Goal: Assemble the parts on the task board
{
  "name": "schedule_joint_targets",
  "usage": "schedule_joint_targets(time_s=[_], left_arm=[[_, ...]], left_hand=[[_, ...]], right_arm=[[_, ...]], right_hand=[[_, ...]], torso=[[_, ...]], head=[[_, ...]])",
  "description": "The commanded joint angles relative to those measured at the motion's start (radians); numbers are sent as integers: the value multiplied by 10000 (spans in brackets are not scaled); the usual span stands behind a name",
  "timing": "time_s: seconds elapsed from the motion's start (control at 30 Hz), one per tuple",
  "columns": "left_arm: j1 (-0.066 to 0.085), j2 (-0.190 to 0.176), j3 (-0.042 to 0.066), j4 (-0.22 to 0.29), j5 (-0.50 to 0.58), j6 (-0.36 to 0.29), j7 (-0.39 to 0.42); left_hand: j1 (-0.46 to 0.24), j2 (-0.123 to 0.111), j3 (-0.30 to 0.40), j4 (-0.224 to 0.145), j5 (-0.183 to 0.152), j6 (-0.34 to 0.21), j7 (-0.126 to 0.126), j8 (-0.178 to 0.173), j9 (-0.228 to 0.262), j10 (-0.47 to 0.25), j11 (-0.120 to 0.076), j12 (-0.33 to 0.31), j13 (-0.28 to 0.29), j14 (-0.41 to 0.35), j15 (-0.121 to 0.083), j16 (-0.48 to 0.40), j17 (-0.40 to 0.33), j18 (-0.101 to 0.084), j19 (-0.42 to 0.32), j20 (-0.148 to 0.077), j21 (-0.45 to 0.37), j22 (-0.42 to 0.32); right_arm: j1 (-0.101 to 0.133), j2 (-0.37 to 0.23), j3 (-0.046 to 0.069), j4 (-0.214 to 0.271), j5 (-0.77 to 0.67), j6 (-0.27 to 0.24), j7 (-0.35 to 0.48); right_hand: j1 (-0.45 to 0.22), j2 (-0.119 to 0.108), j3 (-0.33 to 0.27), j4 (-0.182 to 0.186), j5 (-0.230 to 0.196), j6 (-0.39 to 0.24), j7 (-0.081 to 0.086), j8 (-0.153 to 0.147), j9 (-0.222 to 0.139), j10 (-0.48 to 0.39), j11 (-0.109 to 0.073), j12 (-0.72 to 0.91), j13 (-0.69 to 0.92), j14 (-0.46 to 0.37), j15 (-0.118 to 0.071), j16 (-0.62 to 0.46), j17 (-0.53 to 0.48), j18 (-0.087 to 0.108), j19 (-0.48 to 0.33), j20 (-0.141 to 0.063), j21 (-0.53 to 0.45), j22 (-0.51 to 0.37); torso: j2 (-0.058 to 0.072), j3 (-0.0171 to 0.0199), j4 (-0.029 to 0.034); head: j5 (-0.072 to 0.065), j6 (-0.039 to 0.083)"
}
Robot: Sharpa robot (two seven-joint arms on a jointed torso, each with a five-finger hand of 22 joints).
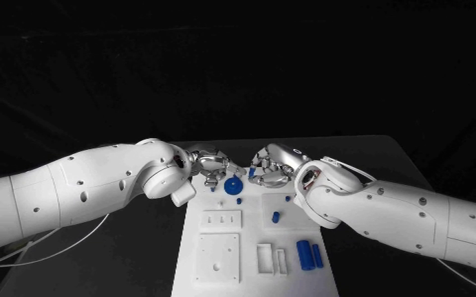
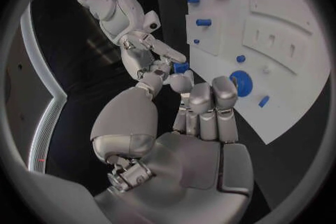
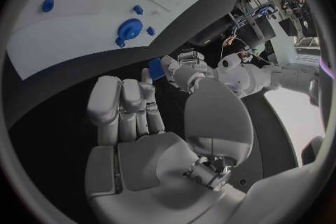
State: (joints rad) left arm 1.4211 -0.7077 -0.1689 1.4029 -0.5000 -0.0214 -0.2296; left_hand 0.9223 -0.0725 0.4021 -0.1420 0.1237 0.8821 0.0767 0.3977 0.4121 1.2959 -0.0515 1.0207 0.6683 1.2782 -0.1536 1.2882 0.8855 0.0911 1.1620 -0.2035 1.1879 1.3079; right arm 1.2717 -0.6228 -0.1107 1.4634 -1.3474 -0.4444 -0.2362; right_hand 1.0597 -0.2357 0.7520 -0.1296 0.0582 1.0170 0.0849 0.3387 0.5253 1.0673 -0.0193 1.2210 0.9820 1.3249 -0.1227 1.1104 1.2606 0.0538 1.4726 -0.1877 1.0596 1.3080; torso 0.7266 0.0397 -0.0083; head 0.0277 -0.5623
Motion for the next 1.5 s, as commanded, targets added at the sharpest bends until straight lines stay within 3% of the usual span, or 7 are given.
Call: schedule_joint_targets(time_s=[0.03, 0.1, 0.37, 0.57, 0.87, 1.2, 1.5], left_arm=[[11, 55, 4, -12, 190, 553, -295], [11, 74, 4, -22, 190, 554, -301], [11, 133, 4, -19, 106, 397, -492], [11, 165, 4, -56, 106, 233, -704], [10, 237, 5, -74, 106, 275, -829], [10, 277, 5, -114, 40, 317, -950], [8, 372, 7, -146, -13, 384, -1078]], left_hand=[[38, 159, 50, 56, 44, -210, 38, -127, -6, -264, 149, -239, -80, -103, 58, -289, -147, 1097, 510, -497, -24, -10], [76, 206, 67, 33, 57, -267, 82, -156, 21, -260, 195, -415, -118, -88, 95, -501, -256, 1275, 750, -430, -156, -206], [18, 191, -68, -52, -34, -238, 76, -150, 105, -44, 189, -461, 0, 207, 102, -426, -196, 1493, 1114, -393, -69, -316], [-444, -24, -220, 308, -690, -282, 69, -206, 130, 3, 182, -423, 145, 235, 95, -294, -67, 1589, 1098, -395, 40, -271], [-804, -74, -301, 708, -729, -314, 67, -237, 167, 13, 179, -382, 279, 226, 92, -197, 42, 1692, 1064, -399, 119, -238], [-708, -19, -267, 726, -719, -286, 50, -224, 204, 15, 163, -359, 355, 223, 76, -150, 98, 1707, 1046, -415, 179, -209], [-491, 285, -222, 629, -691, -273, 50, -224, 244, 7, 163, -347, 445, 211, 76, -111, 156, 1707, 1009, -416, 256, -173]], right_arm=[[3, 33, -8, 19, -76, 215, 59], [3, 39, -11, 31, -76, 221, 58], [3, 86, -14, 49, -76, 256, 55], [3, 109, -26, 109, -78, 338, 48], [3, 142, -44, 130, -80, 408, 38], [3, 195, -50, 142, -80, 450, 38], [3, 309, -71, 145, -80, 519, 38]], right_hand=[[17, 92, 33, 22, 44, 85, 49, 5, -4, 48, -19, -26, 12, -7, -48, 27, 15, 2045, 215, -173, 0, 142], [18, 94, 31, 19, 51, 85, 50, 3, -5, 48, -18, -28, 14, -13, -48, 18, 10, 2041, 215, -174, 8, 147], [18, 101, 24, 9, 69, 85, 51, -2, -7, 48, -18, -32, 18, -10, -48, 23, 18, 2044, 212, -179, 1, 144], [17, 109, 18, 1, 84, 87, 51, -6, -8, 48, -17, -35, 23, -7, -48, 30, 26, 2038, 213, -182, 12, 150], [14, 122, 4, -15, 119, 90, 52, -13, -11, 48, -17, -41, 32, -10, -47, 26, 30, 2037, 211, -188, 15, 152], [-1, 127, -11, -18, 131, 91, 53, -18, -12, 48, -15, -46, 38, -11, -46, 24, 34, 2039, 207, -190, 10, 150], [-9, 133, -21, -21, 138, 92, 54, -22, -13, 47, -15, -49, 42, -13, -46, 20, 35, 2040, 206, -192, 7, 150]], torso=[[6, -7, 0], [6, -7, -5], [8, -5, 5], [16, -36, 25], [18, -34, 27], [22, -31, 30], [27, -33, 26]], head=[[-26, -8], [-33, -14], [-18, -24], [-43, -42], [-22, -68], [-26, -86], [4, -116]])
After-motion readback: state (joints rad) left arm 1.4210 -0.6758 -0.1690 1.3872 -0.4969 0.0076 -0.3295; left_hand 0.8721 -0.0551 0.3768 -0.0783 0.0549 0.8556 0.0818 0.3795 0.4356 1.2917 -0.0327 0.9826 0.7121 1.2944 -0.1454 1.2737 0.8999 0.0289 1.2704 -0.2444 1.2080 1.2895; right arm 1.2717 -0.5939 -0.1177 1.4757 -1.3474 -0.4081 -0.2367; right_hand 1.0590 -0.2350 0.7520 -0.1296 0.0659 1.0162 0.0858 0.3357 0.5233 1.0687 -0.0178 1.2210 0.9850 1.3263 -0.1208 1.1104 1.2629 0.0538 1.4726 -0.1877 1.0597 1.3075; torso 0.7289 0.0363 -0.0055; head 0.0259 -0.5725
